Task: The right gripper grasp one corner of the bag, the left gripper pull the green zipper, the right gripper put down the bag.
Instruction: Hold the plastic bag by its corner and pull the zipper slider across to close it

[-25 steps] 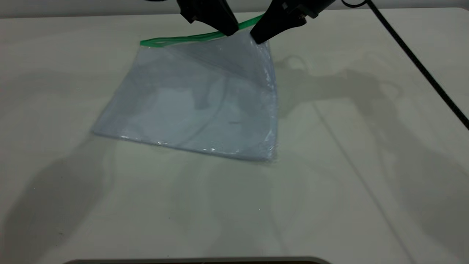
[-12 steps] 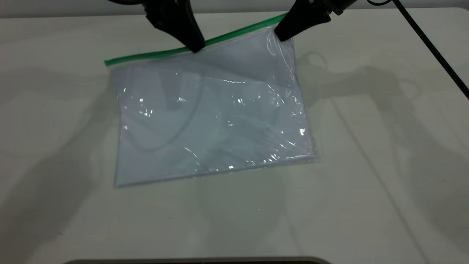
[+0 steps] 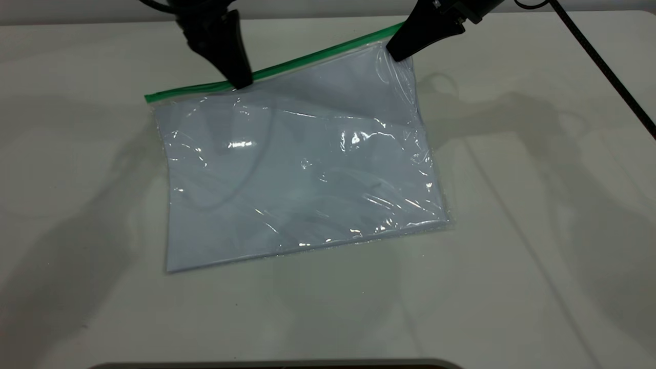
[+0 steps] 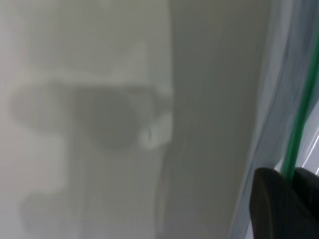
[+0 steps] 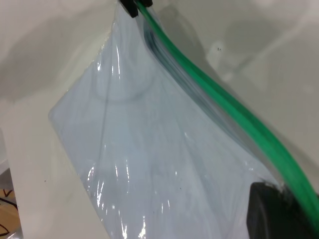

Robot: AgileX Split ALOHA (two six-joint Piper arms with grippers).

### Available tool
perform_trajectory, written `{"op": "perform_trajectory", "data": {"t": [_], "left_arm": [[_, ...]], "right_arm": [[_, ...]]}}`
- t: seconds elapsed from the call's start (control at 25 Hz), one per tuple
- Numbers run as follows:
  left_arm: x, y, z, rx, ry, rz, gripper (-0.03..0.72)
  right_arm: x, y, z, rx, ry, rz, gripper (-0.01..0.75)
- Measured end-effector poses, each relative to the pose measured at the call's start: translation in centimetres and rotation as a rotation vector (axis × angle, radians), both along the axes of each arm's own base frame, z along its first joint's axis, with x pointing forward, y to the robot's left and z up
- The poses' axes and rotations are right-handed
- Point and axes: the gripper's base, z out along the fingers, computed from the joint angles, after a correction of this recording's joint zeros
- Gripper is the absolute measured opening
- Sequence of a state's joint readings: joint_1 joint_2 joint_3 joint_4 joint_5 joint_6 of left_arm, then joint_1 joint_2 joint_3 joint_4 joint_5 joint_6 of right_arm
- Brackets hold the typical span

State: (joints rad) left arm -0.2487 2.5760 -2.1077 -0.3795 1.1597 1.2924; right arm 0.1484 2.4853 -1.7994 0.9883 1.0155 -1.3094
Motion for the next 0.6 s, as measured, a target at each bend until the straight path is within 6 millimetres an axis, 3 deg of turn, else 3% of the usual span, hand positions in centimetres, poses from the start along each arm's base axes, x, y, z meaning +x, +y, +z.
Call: {"op": "perform_trajectory", "data": {"t": [0.6], "left_arm": [[0.2,1.9,-0.5,0.22,-0.023,0.017,0.053]], "right_arm": [[0.0,0.0,0.0,-0.003,0.012,-0.013,0.029]]}}
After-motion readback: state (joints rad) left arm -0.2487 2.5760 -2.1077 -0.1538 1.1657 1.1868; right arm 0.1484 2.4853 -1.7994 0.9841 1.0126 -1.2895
